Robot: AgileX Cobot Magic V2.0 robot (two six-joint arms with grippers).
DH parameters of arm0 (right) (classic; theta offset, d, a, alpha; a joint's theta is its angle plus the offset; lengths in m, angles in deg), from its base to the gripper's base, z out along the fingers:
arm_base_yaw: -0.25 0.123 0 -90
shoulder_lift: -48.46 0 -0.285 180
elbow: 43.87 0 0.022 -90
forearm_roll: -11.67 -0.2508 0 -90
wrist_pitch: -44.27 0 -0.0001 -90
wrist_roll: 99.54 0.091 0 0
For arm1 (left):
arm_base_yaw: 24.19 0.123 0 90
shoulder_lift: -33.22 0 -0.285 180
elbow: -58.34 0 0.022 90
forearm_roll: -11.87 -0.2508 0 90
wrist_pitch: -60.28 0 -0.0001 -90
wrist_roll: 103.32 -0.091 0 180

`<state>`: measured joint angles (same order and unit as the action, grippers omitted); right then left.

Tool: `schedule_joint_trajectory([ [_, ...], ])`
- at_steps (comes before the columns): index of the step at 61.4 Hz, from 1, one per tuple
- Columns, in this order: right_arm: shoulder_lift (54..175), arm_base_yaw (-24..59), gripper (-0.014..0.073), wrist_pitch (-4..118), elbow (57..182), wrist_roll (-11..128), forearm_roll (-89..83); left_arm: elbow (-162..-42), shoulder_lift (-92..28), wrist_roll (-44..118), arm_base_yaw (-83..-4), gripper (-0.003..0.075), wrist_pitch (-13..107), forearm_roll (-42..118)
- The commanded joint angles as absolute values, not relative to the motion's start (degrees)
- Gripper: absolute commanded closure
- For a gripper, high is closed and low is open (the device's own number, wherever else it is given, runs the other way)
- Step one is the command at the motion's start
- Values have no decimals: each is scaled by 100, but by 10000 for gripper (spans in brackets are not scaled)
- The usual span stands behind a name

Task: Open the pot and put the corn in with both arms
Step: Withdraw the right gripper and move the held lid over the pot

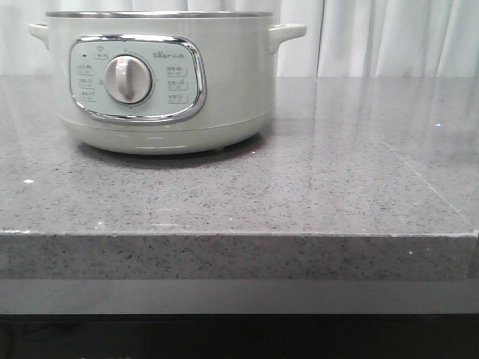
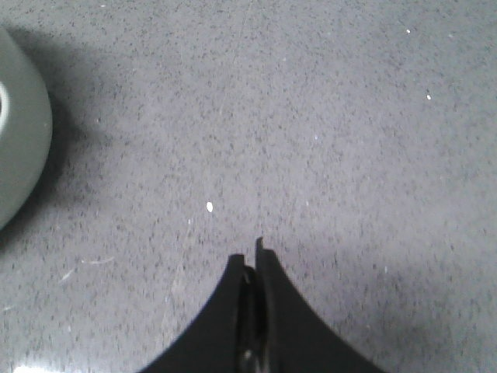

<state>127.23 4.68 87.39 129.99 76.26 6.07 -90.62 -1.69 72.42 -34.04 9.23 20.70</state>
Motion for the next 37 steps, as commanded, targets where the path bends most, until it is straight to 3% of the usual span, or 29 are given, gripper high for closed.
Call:
schedule_joint_trajectory([
  [1,11937,436,702,7946,12383,7618,593,-9278,-183,7284,-3392,638,1832,2201],
  [19,9876,436,702,6890,9992,7618,525,-9278,-183,7284,-3392,638,1832,2201],
  [37,7733,446,702,6847,8748,7618,393,-9278,-341,7284,-3392,638,1832,2201],
])
